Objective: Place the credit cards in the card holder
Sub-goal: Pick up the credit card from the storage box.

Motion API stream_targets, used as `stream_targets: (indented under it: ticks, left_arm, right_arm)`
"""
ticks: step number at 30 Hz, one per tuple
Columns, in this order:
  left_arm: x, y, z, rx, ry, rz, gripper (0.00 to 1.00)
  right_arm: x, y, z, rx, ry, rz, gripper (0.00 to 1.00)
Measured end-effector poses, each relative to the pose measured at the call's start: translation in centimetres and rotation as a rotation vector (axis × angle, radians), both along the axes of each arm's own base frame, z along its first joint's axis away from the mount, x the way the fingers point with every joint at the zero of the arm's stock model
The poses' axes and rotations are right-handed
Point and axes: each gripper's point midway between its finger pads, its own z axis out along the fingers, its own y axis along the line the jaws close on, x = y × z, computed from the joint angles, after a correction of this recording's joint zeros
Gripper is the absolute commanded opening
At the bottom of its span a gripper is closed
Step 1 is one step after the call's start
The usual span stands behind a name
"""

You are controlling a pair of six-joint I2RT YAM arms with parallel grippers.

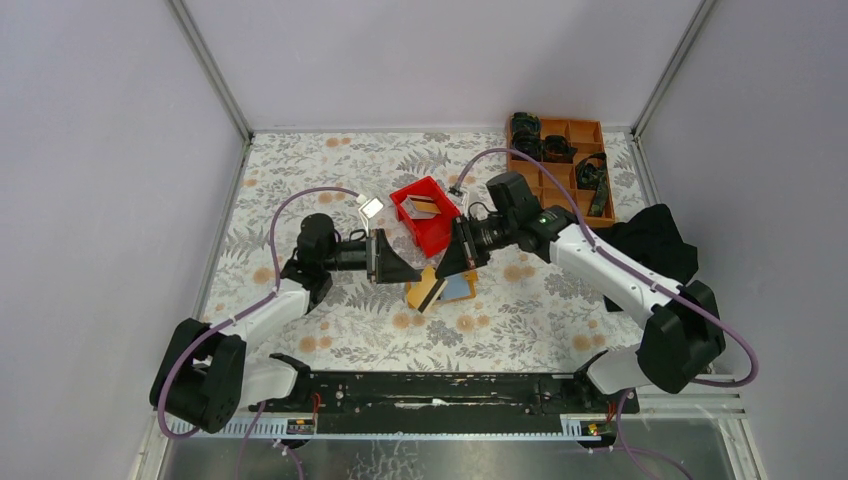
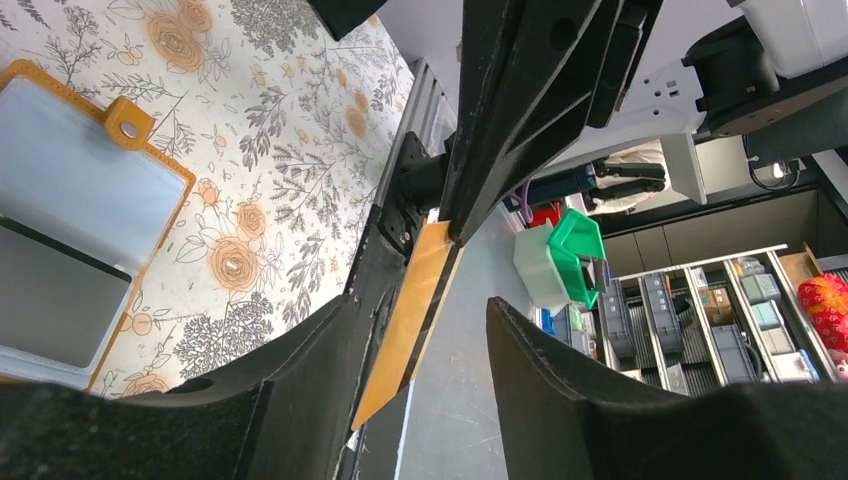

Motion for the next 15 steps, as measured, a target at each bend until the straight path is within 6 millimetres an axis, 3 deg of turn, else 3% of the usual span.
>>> stream_targets:
  ticks: [10, 15]
  left_arm:
    - [-0.7, -0.3, -0.2, 0.001, 0.009, -0.038, 0.49]
    - [-1.0, -0.3, -0.5, 0.006, 0.015, -0.055, 0.36]
  right_arm:
    - [0.6, 0.8, 0.8, 0.043, 0.019, 0.018, 0.0]
    - [0.9, 0.7, 1.0, 0.058, 0.02, 0.016, 0.0]
